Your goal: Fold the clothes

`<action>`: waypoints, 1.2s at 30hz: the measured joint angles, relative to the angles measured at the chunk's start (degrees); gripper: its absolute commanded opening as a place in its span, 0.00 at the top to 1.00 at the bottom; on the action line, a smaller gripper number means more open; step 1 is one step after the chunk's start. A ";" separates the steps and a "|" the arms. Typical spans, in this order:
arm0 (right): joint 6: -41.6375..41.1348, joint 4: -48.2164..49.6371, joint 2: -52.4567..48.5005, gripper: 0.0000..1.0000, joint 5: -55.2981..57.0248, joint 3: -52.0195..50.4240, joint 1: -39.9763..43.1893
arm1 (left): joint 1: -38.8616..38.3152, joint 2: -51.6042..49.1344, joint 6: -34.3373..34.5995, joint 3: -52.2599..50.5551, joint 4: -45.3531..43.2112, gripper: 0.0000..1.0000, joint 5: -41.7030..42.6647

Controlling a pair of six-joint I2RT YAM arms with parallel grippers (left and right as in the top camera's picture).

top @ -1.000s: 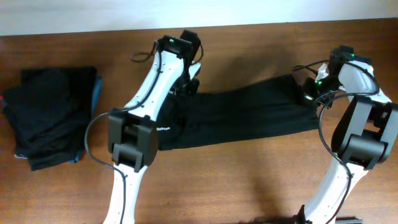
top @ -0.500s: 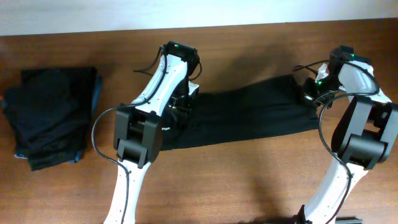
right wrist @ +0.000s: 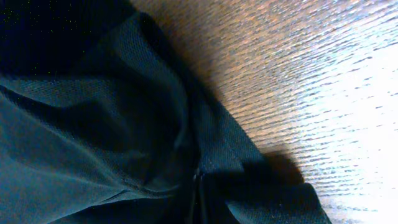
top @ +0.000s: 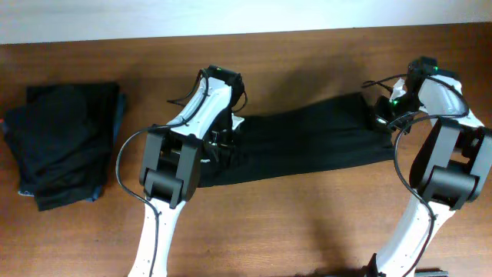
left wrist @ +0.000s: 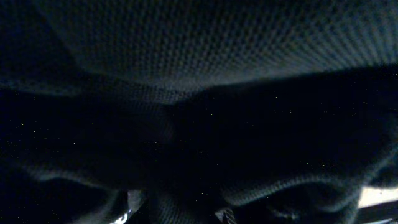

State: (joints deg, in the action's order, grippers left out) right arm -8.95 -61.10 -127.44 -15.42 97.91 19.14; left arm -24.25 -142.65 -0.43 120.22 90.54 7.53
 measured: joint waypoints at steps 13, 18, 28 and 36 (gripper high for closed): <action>-0.07 0.00 0.00 0.96 0.00 0.00 0.00 | 5.73 4.79 -0.46 15.50 0.07 0.67 -3.74; -0.04 0.00 0.00 0.95 0.00 0.00 0.00 | 12.90 5.73 -0.52 14.73 -0.15 0.58 -4.48; -0.02 -0.13 0.00 0.95 -0.02 0.00 0.00 | 17.97 5.81 -3.08 5.62 -7.82 0.54 2.73; -0.07 -0.20 0.00 0.95 0.00 0.00 0.00 | 18.40 5.81 -4.52 -4.46 -20.35 0.59 6.64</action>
State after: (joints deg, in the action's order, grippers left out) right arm -9.02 -61.30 -127.44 -15.42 97.91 19.14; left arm -5.85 -136.84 -4.95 115.77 70.19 14.17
